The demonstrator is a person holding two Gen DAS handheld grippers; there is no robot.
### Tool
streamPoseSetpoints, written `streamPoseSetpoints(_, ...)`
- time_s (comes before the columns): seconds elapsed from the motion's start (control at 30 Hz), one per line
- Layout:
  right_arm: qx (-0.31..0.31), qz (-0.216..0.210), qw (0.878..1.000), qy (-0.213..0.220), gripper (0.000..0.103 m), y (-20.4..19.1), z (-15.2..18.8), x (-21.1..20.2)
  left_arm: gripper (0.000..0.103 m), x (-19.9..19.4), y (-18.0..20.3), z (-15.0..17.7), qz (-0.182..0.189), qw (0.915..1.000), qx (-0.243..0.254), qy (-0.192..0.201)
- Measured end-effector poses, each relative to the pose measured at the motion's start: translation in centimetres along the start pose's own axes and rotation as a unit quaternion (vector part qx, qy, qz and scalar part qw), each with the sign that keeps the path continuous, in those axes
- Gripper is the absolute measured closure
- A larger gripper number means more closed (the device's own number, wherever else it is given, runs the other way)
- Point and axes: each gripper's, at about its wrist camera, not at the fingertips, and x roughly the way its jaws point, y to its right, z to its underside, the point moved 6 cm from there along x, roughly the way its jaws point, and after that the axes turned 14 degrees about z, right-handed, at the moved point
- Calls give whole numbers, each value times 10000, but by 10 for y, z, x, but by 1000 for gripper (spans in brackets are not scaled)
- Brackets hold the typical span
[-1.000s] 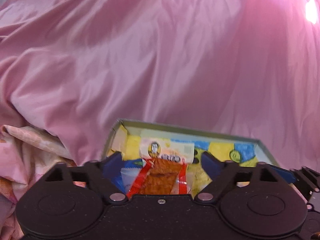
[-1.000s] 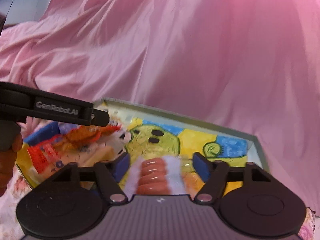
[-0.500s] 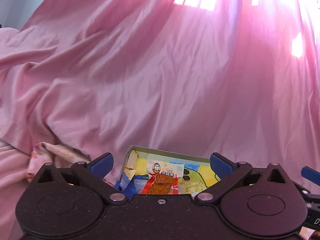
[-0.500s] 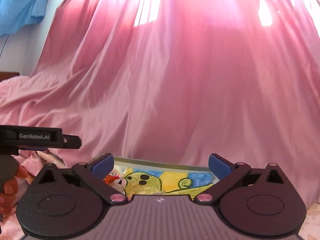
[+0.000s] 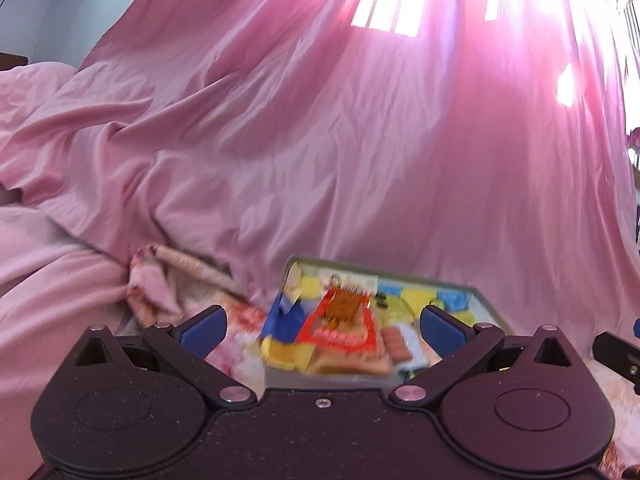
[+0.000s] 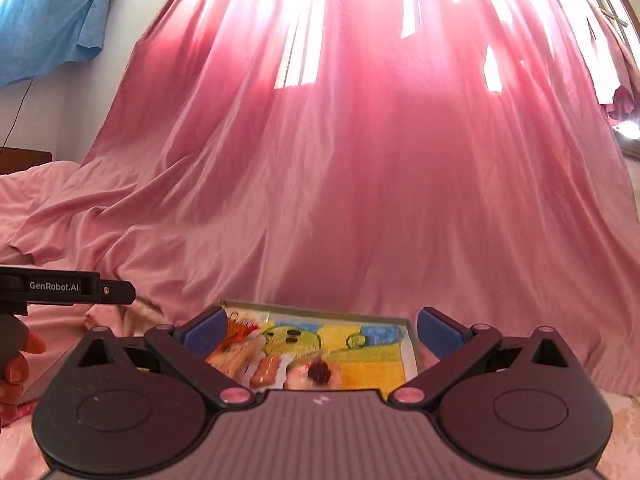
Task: Organize snacks
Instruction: 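Withdraw both tools from the tray back over the remaining snacks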
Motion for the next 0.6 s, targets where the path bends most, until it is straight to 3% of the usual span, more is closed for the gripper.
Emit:
streamPoseSetpoints(0.23,-188,-48,9996,-195,0,-4,37,-38,1,-26,-8,43,-183,9991,-48,-381)
streamPoseSetpoints(0.6,-416,-282,9937,-997,0,-21,100,-69,1,-41,-20,92,-384,9947,-68,-950)
